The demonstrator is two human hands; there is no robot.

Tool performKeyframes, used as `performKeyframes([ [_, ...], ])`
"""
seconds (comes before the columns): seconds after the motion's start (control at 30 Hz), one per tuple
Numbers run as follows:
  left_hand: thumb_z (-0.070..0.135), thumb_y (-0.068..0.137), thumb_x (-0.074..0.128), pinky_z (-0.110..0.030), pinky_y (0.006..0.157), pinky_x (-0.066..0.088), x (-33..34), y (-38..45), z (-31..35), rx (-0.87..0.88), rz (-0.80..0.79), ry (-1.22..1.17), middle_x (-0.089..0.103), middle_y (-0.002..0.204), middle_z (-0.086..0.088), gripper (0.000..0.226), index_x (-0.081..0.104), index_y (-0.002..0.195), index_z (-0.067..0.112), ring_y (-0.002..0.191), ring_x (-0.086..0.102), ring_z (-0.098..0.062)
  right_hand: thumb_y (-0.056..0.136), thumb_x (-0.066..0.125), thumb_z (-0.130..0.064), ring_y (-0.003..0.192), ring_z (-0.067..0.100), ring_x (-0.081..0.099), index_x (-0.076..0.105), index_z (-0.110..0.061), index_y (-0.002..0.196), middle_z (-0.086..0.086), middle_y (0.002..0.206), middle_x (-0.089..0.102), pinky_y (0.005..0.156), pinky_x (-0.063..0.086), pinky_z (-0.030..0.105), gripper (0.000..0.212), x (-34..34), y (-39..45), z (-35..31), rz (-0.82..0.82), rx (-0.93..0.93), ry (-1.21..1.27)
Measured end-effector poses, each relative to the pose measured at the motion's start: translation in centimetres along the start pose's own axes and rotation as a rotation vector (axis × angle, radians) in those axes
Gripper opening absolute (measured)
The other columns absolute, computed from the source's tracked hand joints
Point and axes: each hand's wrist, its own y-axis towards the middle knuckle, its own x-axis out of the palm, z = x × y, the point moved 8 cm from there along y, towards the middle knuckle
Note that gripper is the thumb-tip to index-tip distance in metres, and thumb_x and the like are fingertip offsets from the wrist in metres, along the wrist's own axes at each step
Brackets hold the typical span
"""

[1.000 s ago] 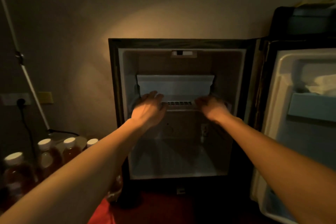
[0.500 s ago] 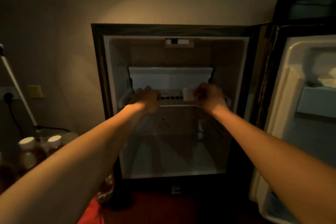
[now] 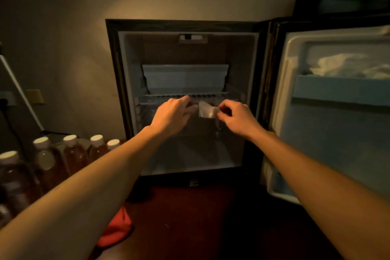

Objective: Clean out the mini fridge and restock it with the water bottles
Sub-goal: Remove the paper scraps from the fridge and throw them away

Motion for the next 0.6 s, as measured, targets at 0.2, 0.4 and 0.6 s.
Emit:
performKeyframes([
  [0.2,0.051,0.093,0.05,-0.042,0.073,0.055,4.7,-6.2,4.7,-0.029,-0.224,-0.158,0.068,0.095,0.007,0.018,0.057,0.098,0.036,0.087,0.065,-0.022,0.086,0.063,-0.025,0.074,0.014,0.064,0.063,-0.026,0.083,-0.003,0.074,0.069,0.072,0.05,0.034,0.004,-0.8,-9.0,2.7,-0.098,0.131,-0.021],
  [0.4,0.035,0.097,0.044,-0.046,0.073,0.053,9.7,-11.0,11.5,0.031,-0.346,-0.226,0.063,0.094,-0.003,0.007,0.047,0.091,0.034,0.085,0.062,-0.03,0.082,0.065,-0.023,0.07,0.01,0.058,0.066,-0.022,0.08,-0.003,0.073,0.065,0.064,0.045,0.027,0.003,-3.6,-18.2,6.4,-0.061,0.262,0.006],
  [0.6,0.026,0.091,0.055,-0.04,0.069,0.048,13.9,-14.6,19.7,0.127,-0.42,-0.331,0.064,0.097,-0.011,0.012,0.048,0.097,0.017,0.087,0.061,-0.033,0.079,0.07,-0.028,0.073,0.009,0.059,0.068,-0.019,0.077,-0.004,0.076,0.065,0.065,0.044,0.026,0.01,-7.5,-27.4,11.5,-0.01,0.392,-0.038],
])
